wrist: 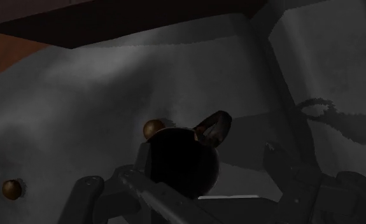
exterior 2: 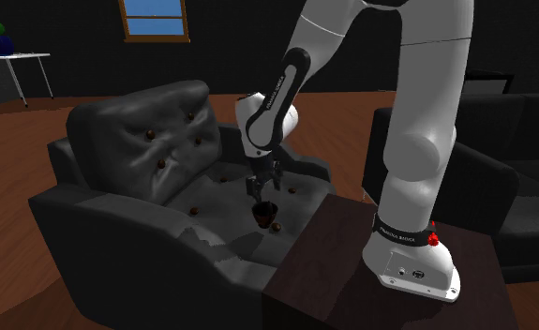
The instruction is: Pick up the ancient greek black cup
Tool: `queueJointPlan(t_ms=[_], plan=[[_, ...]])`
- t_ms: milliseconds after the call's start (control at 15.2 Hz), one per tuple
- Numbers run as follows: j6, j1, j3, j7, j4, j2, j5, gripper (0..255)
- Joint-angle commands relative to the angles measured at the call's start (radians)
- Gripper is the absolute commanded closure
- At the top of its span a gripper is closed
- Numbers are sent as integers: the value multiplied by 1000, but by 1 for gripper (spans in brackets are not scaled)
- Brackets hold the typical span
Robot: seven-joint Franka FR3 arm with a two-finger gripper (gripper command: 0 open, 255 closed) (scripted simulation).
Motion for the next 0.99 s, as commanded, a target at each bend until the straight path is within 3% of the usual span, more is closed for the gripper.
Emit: queueJointPlan(t_ms=[0,594,660,924], plan=[[47,2,-11,39,20,75,-31,0],[146,14,-33,78,40,196,-73,0],[148,14,-33,78,38,195,-74,255],[147,14,-33,78,40,197,-74,255]])
